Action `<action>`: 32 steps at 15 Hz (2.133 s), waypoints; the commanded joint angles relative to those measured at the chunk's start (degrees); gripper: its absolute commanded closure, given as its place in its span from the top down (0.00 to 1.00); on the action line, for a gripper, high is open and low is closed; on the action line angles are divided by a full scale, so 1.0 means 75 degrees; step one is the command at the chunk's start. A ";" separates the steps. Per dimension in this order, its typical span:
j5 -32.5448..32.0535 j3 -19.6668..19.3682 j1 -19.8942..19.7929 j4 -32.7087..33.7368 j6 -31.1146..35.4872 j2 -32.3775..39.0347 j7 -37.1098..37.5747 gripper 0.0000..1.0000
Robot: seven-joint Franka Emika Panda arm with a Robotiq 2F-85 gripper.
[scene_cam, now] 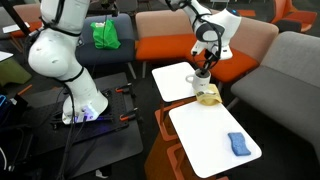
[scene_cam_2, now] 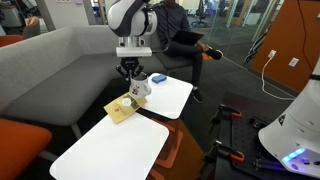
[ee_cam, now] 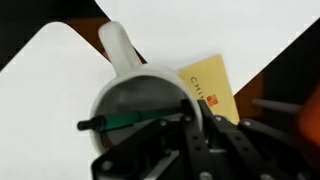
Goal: Move the mug from the right coffee table to the left one
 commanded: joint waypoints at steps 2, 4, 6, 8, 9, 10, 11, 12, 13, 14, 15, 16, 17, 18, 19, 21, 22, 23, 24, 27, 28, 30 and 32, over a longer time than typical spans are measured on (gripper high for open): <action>-0.1021 0.0103 0.0768 -0.0243 0.0154 -0.0203 -0.0063 0.03; -0.1512 0.0180 0.1115 0.0037 0.0042 0.0087 -0.0042 0.03; -0.1775 0.0314 0.1346 0.0190 0.0250 0.0370 -0.0159 0.03; -0.1953 0.0492 0.1524 0.0400 0.0644 0.0740 -0.0369 0.03; -0.2026 0.0563 0.1604 0.0522 0.0858 0.0937 -0.0446 0.03; -0.1974 0.0701 0.1594 0.0685 0.1044 0.1152 -0.0644 0.03; -0.1862 0.0877 0.1535 0.0900 0.1185 0.1387 -0.0868 0.03; -0.1797 0.1008 0.1503 0.1102 0.1287 0.1628 -0.1062 0.03; -0.1804 0.1094 0.1514 0.1324 0.1305 0.1830 -0.1227 0.03; -0.1811 0.1189 0.1510 0.1602 0.1205 0.2064 -0.1423 0.03; -0.1870 0.1237 0.1556 0.1874 0.1040 0.2268 -0.1588 0.03; -0.1900 0.1315 0.1579 0.2133 0.0943 0.2479 -0.1808 0.03; -0.1925 0.1364 0.1612 0.2377 0.0821 0.2663 -0.1953 0.03; -0.1943 0.1437 0.1643 0.2659 0.0638 0.2842 -0.2127 0.03; -0.1970 0.1480 0.1692 0.2909 0.0433 0.2982 -0.2256 0.03; -0.2047 0.1472 0.1818 0.3424 -0.0076 0.3235 -0.2374 0.03; -0.2061 0.1459 0.1866 0.3672 -0.0416 0.3325 -0.2367 0.03; -0.2063 0.1457 0.1892 0.3880 -0.0717 0.3411 -0.2359 0.03; -0.2057 0.1465 0.1899 0.4090 -0.1085 0.3473 -0.2397 0.03; -0.2034 0.1415 0.1927 0.4532 -0.1675 0.3513 -0.2266 0.44; -0.1988 0.1409 0.1898 0.4660 -0.1900 0.3491 -0.2195 0.51; -0.1920 0.1401 0.1811 0.4700 -0.1883 0.3256 -0.2153 0.66; -0.1893 0.1323 0.1699 0.4693 -0.1816 0.2997 -0.2016 0.81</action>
